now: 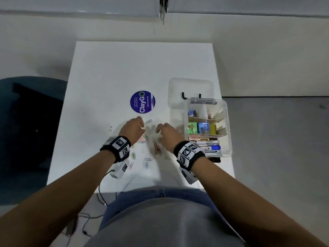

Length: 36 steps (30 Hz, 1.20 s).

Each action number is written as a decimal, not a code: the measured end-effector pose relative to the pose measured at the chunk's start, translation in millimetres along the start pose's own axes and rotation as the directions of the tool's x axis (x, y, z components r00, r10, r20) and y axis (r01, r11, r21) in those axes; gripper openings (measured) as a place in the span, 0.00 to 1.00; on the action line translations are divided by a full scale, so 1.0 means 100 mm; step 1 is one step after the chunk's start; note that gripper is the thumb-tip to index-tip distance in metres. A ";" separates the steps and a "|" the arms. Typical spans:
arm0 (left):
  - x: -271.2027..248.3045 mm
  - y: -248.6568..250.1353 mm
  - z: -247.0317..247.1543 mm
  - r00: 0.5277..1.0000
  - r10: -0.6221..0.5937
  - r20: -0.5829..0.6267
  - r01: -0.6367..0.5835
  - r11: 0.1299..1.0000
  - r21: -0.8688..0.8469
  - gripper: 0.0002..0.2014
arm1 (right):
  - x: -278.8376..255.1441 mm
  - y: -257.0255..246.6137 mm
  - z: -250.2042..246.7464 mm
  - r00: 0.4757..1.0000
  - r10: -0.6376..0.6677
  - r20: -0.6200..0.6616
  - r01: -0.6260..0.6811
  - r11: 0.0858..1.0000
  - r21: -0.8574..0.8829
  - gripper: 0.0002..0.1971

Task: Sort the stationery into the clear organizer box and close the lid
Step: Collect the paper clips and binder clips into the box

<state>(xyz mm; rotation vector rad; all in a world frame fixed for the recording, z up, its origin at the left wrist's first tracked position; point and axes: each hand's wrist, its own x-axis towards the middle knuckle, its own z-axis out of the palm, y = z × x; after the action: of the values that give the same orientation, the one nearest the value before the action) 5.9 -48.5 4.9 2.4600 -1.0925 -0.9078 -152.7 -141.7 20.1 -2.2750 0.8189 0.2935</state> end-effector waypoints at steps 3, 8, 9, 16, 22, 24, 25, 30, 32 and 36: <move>-0.24 -0.44 0.07 0.958 -0.133 0.253 0.047 0.947 0.318 0.15 | 0.02 0.01 0.41 0.976 0.044 0.215 0.004 0.976 -0.219 0.19; -0.57 -0.77 0.31 0.871 -0.212 0.444 -0.052 0.858 0.512 0.22 | 0.02 0.15 0.79 0.968 0.141 0.209 -0.058 0.932 -0.358 0.25; -0.58 -0.79 0.34 0.877 -0.195 0.440 -0.050 0.872 0.486 0.21 | 0.05 0.13 0.82 0.965 0.156 0.210 -0.074 0.933 -0.351 0.27; -0.32 -0.78 0.28 0.978 -0.037 0.207 -0.021 0.963 0.268 0.14 | 0.14 0.01 0.86 0.976 0.152 0.156 -0.114 0.967 -0.226 0.47; -0.15 -0.89 0.24 0.990 -0.015 0.144 -0.044 0.916 0.398 0.60 | 0.04 -0.10 0.99 0.970 -0.018 0.244 0.115 0.914 -0.390 0.50; -0.13 -0.87 0.29 0.988 0.015 0.151 -0.070 0.927 0.368 0.55 | 0.07 -0.15 0.97 0.970 -0.046 0.239 0.124 0.938 -0.325 0.38; -0.11 -0.86 0.31 0.988 0.035 0.148 -0.079 0.950 0.302 0.50 | 0.09 -0.16 0.96 0.967 -0.055 0.248 0.130 0.947 -0.295 0.34; -0.06 -0.83 0.37 0.976 0.121 0.181 -0.147 0.979 0.142 0.27 | 0.20 -0.21 0.89 0.939 -0.081 0.333 0.181 0.942 -0.281 0.27; -0.05 -0.80 0.37 0.974 0.147 0.173 -0.171 0.976 0.132 0.18 | 0.23 -0.24 0.90 0.946 -0.064 0.319 0.164 0.941 -0.295 0.26; -0.03 -0.76 0.34 0.968 0.172 0.183 -0.202 0.967 0.156 0.08 | 0.27 -0.27 0.88 0.965 -0.004 0.262 0.079 0.958 -0.275 0.21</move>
<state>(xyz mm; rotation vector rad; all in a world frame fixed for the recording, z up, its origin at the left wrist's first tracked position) 24.6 3.4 -57.0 2.3944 -1.4936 -1.0132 -112.8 -79.4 -41.2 -2.4446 0.6227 0.7137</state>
